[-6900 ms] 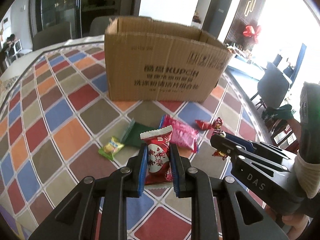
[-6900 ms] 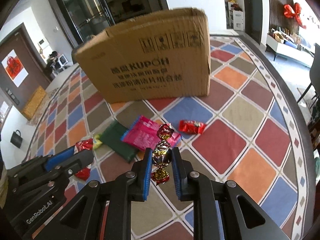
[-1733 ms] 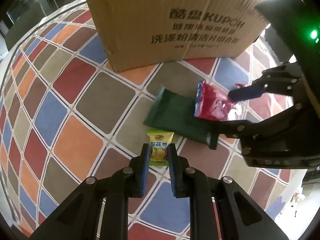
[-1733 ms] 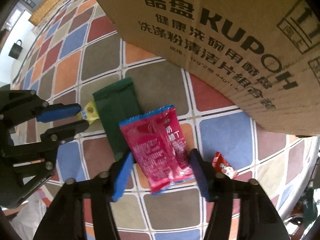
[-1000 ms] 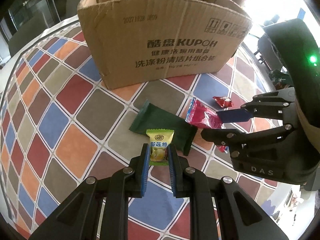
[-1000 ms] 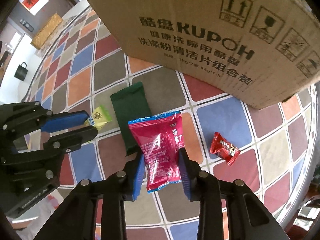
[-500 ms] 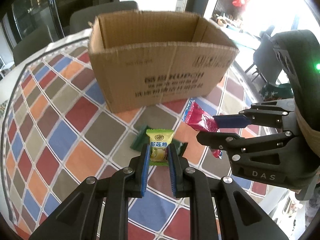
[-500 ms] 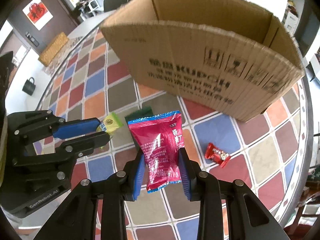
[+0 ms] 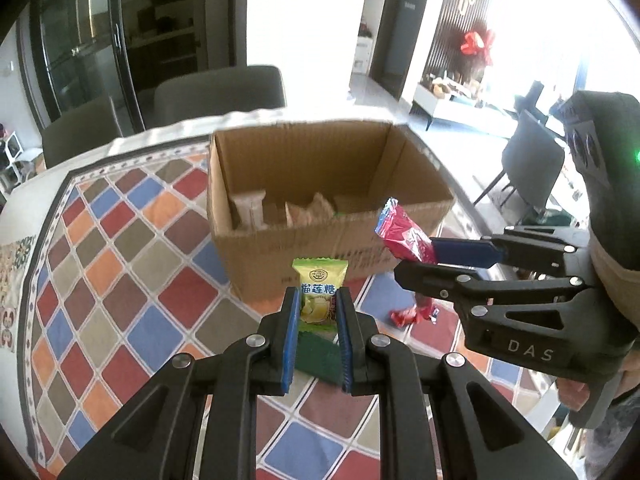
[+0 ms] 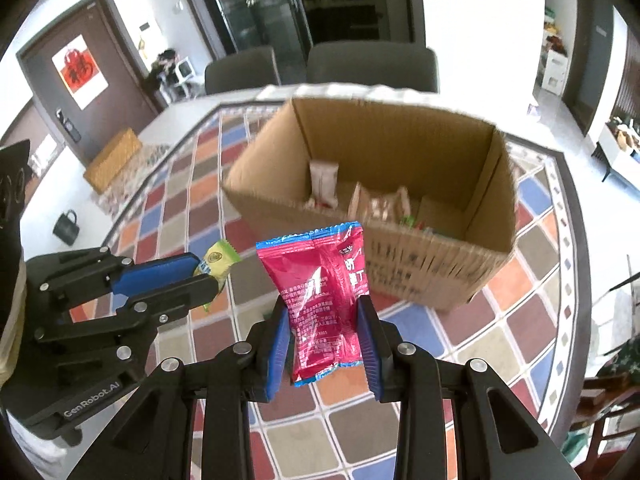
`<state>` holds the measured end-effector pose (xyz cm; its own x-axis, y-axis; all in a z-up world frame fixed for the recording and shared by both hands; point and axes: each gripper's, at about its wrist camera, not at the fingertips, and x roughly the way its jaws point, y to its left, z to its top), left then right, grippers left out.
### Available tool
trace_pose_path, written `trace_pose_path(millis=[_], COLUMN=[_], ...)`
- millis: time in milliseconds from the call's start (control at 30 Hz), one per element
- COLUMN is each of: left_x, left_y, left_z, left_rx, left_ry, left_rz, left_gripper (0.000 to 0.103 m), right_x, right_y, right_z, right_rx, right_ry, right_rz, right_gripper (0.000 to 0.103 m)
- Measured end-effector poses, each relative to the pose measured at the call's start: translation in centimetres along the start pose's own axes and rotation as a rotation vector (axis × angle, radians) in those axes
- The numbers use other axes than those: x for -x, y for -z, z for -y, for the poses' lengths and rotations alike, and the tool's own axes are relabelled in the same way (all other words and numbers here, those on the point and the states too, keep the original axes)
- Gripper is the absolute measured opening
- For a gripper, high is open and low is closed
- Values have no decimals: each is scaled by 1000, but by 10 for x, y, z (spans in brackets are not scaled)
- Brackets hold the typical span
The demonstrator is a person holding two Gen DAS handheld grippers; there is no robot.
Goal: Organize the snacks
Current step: 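Carry both packs over the box and open both tools to drop them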
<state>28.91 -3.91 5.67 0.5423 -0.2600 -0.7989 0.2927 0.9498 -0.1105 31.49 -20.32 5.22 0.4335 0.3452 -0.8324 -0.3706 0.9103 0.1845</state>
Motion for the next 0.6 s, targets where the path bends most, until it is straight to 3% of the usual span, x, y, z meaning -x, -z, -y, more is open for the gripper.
trace_pose_path(millis=[333,600], left_x=[9,-3], left_y=[-41,-63], left_z=[-7,-15], left_rx=[26,38], left_ry=[-5,-4], left_rz=[58,50], left_gripper=[19,19], right_x=[22,24], right_y=[-31,-57], right_z=[3,9], right_rx=[-35,-45], right_ry=[17,43], right_rz=[90,121], right_gripper=[34,34])
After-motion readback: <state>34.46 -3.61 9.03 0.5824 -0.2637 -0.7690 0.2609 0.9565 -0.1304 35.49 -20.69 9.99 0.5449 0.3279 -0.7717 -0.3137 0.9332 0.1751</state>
